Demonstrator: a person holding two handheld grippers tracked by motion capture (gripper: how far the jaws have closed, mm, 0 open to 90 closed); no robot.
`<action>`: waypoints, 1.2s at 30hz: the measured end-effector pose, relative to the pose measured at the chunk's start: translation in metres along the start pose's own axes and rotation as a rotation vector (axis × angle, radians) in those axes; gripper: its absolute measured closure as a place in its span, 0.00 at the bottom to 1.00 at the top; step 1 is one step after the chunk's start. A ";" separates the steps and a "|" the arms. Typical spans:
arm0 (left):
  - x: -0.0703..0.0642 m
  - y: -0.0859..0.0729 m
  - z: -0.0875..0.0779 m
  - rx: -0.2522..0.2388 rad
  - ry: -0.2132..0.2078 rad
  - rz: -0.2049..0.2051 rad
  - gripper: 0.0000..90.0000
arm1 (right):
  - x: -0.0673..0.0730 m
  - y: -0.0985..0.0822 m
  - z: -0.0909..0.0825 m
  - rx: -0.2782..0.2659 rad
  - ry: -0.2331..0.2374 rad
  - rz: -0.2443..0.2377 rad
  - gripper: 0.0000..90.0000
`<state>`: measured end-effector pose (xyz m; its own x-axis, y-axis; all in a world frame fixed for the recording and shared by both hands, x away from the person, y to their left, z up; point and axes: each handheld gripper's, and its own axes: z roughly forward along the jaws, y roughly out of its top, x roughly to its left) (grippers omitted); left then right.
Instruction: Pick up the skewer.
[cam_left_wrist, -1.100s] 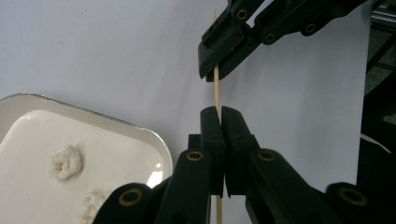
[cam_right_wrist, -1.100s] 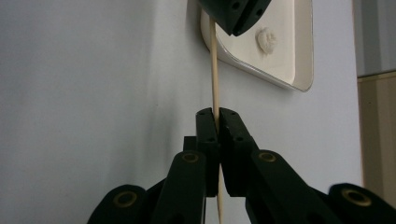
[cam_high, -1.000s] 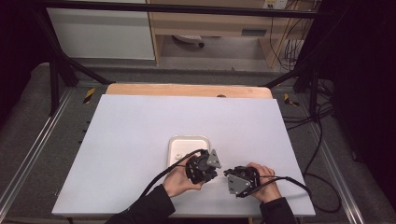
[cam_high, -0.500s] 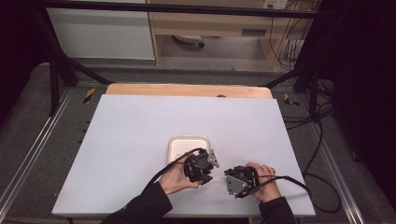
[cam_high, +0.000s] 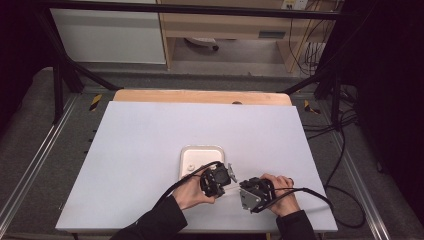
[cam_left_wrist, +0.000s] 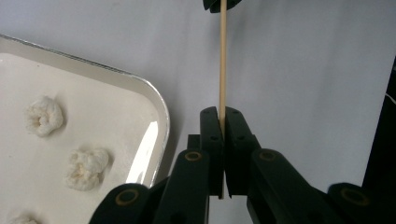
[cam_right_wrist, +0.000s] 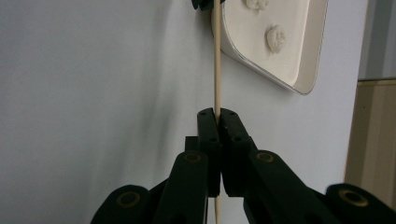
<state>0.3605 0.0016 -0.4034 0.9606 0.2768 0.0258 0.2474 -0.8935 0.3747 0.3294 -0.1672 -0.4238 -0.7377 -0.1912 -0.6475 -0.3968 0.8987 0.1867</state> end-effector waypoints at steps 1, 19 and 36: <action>-0.001 0.000 0.000 0.000 0.003 0.002 0.97 | 0.000 0.000 0.000 -0.001 0.001 -0.003 0.99; 0.007 -0.023 -0.014 -0.052 0.066 -0.002 0.98 | -0.008 -0.015 -0.008 -0.083 -0.039 0.338 0.59; 0.023 -0.083 -0.044 -0.188 0.126 -0.128 0.98 | -0.009 -0.041 -0.006 -0.119 -0.032 0.801 0.23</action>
<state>0.3566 0.0980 -0.3935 0.8966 0.4360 0.0776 0.3272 -0.7703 0.5473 0.3496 -0.2046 -0.4212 -0.8073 0.5059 -0.3039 0.1889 0.7094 0.6790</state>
